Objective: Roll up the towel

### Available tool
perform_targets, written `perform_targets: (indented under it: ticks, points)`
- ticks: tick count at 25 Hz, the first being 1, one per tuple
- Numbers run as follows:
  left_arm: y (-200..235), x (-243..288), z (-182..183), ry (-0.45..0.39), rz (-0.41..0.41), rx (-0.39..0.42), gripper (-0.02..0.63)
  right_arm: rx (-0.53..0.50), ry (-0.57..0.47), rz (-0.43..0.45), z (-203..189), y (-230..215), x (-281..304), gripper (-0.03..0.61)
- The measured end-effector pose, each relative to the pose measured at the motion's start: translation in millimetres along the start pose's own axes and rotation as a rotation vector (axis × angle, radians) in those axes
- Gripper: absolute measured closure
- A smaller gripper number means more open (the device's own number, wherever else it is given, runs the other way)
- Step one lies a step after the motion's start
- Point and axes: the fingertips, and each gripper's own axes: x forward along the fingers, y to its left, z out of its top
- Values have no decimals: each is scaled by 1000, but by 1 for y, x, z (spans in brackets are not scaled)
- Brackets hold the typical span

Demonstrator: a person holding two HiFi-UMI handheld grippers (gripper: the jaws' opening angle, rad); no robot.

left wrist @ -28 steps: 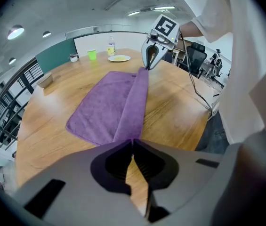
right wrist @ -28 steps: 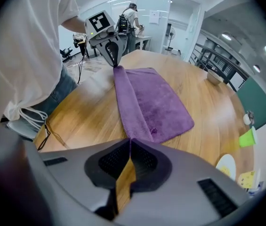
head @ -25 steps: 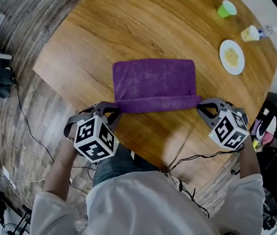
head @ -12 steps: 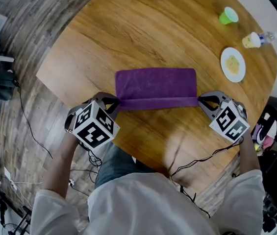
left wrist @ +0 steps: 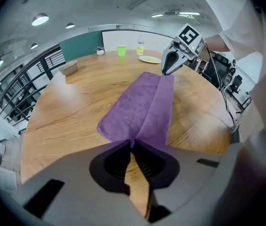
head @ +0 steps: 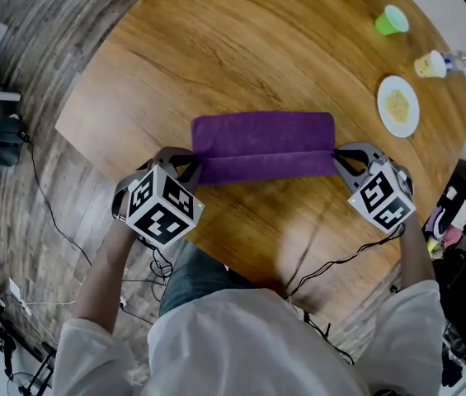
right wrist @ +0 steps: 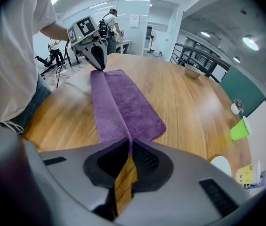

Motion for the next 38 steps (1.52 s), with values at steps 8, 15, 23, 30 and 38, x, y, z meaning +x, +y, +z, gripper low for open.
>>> perform_targets:
  ticks: [8, 15, 23, 30, 38]
  points:
    - [17, -26, 2, -77, 53, -39, 551, 0, -29, -64, -1, -4, -30, 522]
    - [-44, -28, 2, -44, -39, 194, 540, -124, 15, 18, 2, 36, -32, 512]
    - [-53, -8, -5, 23, -15, 316, 541, -263, 77, 57, -5, 50, -11, 509]
    - [-50, 5, -13, 59, -19, 336, 548, -299, 112, 56, -13, 50, 5, 514]
    - [-47, 9, -13, 52, -2, 336, 578, -287, 99, 32, -10, 47, 5, 560]
